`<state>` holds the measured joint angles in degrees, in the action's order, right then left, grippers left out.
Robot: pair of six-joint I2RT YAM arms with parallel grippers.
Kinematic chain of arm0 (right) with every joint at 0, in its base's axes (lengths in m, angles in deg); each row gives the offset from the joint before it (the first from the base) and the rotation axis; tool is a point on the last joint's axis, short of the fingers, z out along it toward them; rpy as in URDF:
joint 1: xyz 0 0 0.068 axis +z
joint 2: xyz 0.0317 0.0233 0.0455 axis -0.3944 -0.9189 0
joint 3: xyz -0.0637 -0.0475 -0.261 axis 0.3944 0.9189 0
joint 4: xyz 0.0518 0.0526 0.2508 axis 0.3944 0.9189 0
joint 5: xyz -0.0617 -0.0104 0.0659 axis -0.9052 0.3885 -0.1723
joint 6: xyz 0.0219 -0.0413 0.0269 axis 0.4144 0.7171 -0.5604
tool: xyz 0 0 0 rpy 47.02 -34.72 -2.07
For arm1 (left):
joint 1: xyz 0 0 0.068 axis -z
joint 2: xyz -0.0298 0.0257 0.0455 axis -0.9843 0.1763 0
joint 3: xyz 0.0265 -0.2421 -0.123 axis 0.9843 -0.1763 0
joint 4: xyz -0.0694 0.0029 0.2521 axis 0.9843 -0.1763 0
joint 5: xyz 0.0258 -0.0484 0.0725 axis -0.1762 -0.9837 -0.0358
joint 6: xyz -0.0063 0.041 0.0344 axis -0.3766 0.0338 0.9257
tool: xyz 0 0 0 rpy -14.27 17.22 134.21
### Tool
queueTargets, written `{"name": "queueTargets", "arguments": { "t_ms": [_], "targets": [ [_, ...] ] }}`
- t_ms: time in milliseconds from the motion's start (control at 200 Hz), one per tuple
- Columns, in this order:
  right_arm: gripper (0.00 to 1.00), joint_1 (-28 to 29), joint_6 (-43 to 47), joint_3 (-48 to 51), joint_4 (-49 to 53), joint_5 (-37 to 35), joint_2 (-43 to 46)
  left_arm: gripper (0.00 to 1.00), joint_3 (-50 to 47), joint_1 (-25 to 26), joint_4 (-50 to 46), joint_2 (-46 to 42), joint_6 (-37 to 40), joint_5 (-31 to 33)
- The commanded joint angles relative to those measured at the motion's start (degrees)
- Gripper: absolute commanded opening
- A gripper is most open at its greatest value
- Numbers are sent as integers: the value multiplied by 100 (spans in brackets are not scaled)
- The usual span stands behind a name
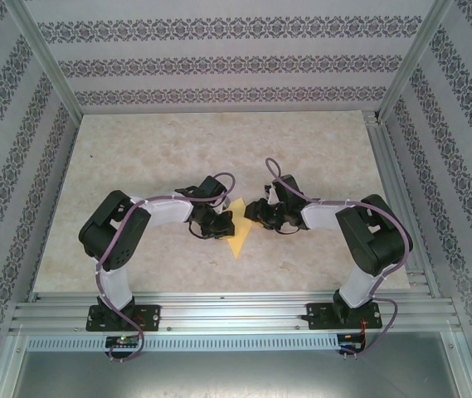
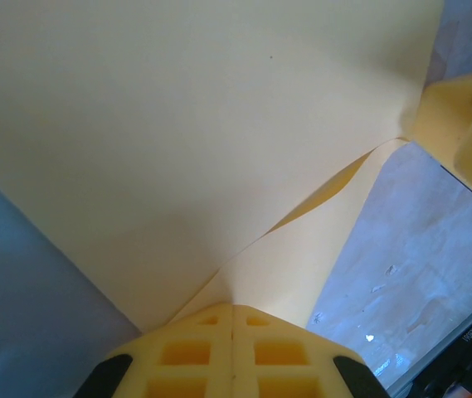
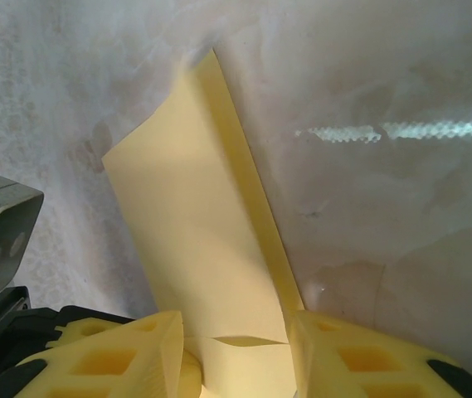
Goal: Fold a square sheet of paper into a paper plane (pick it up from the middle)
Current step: Fourth fold the wing at the center of the table.
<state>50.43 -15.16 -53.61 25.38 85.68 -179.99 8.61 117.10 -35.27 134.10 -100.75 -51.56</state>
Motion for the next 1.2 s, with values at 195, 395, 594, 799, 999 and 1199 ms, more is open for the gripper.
{"name": "queueTargets", "arguments": {
  "t_ms": [195, 395, 594, 799, 999, 1199],
  "targets": [
    [39, -57, 107, -176, -46, 87, -93, 2, 84, 54, -161, -101, 80, 121],
    [41, -97, 295, -137, 348, -343, 182, 2, 123, 54, -271, -132, 106, 230],
    [42, -92, 295, -154, 370, -309, 121, 2, 76, 54, -250, -135, 91, 221],
    [41, 3, 89, -185, 47, -29, -101, 2, 114, 54, -241, -111, 99, 191],
    [40, 74, -11, -182, -63, 60, -61, 1, 76, 54, -291, -130, 108, 275],
    [40, 75, -45, -184, 35, 56, 164, 1, 63, 54, -268, -176, 83, 302]
  ]
}}
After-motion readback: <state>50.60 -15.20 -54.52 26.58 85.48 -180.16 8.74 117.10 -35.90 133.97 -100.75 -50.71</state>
